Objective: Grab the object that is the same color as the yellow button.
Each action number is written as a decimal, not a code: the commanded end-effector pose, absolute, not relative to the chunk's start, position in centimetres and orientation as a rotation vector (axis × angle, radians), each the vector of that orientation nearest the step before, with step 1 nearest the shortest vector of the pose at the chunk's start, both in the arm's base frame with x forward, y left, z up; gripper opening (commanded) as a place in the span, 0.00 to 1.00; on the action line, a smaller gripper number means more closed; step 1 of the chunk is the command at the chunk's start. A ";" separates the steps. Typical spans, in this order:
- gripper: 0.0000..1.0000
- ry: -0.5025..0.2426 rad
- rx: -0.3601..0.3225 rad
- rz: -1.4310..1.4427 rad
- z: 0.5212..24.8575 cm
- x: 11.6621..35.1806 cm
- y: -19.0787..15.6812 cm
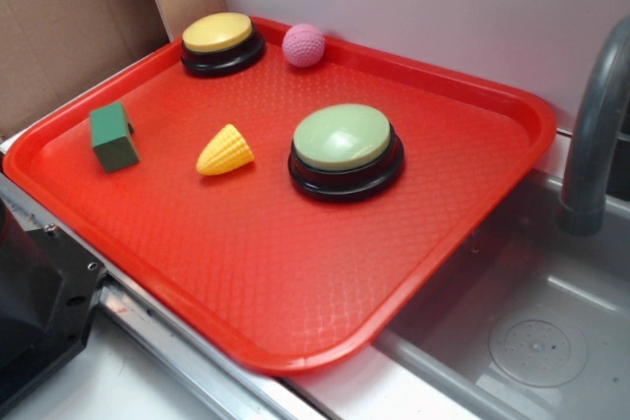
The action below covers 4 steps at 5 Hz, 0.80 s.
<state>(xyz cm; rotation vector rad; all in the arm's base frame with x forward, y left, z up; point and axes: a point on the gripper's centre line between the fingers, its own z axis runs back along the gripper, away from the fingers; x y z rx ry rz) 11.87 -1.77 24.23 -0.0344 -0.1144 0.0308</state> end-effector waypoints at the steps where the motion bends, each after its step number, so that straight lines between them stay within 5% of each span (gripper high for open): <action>1: 1.00 -0.114 -0.034 0.031 24.2 11.9 -1.8; 4: 1.00 -0.187 -0.040 -0.258 11.6 19.9 -5.2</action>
